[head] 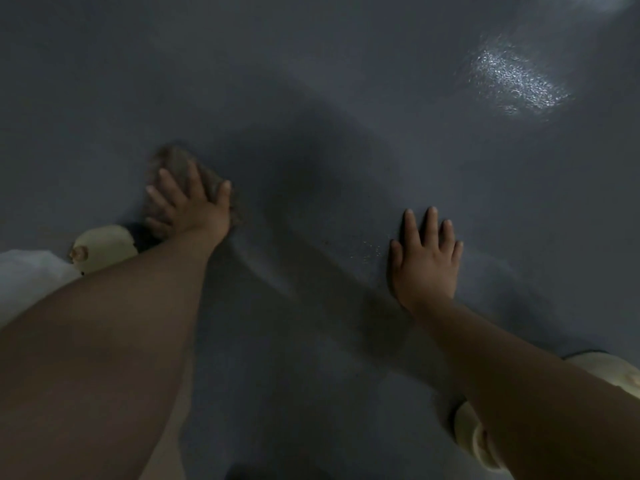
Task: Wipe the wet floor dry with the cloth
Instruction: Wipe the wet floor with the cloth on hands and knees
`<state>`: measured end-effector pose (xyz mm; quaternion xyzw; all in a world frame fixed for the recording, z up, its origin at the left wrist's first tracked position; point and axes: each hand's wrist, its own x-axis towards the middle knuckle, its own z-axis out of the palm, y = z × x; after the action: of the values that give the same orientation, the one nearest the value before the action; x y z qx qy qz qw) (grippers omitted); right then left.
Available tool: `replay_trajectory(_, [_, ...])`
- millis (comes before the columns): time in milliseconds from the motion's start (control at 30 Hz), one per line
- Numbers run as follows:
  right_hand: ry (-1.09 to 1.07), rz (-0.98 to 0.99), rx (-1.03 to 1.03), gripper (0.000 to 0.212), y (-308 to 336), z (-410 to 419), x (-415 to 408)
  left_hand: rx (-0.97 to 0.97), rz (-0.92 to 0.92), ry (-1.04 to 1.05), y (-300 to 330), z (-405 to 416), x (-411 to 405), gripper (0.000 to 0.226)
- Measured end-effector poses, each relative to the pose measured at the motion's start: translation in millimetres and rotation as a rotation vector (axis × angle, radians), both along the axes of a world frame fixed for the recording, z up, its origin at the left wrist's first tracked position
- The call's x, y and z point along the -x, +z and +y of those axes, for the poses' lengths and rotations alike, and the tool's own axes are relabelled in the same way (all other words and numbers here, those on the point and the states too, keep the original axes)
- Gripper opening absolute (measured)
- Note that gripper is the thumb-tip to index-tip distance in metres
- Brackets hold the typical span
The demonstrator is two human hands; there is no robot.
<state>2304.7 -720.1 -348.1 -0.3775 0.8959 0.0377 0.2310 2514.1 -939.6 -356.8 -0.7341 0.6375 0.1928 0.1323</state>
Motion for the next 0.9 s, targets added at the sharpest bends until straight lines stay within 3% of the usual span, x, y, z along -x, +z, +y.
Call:
replay_trajectory(100, [0.01, -0.001, -0.006, 0.056, -0.6, 0.8, 0.2, 0.032, 0.003, 0.078, -2.0, 5.8, -2.1, 0.066])
replay_trajectory(200, [0.006, -0.002, 0.001, 0.056, -0.9, 0.3, 0.9, 0.053, -0.023, 0.008, -2.6, 25.9, 18.5, 0.063])
replay_trajectory(400, [-0.015, 0.022, 0.07, 0.051, 1.1, 0.8, 3.8, 0.019, 0.068, -0.547, -5.1, 140.3, 82.8, 0.069])
replay_trajectory(533, [-0.07, 0.03, 0.135, 0.047, 2.8, 1.0, 10.8, -0.142, 0.151, -0.919, 1.3, 206.9, 104.5, 0.083])
replay_trajectory(667, [-0.057, 0.055, 0.303, 0.047, 3.5, -1.8, 6.8, -0.127, 0.263, -0.966, 11.4, 188.6, 96.8, 0.07])
replay_trajectory(767, [0.138, 0.042, 0.408, 0.048, 4.4, -5.1, -13.3, -0.051, 0.499, -0.91, 9.3, 153.7, 78.1, 0.049])
replay_trajectory(833, [0.265, 0.056, 0.364, 0.05, -0.6, -7.1, -36.6, 0.033, 0.481, -0.823, 13.1, 128.7, 67.8, 0.045])
replay_trajectory(900, [0.244, 0.058, 0.222, 0.055, -7.9, -8.6, -62.9, 0.089, 0.311, -0.711, 16.1, 104.4, 56.0, 0.048])
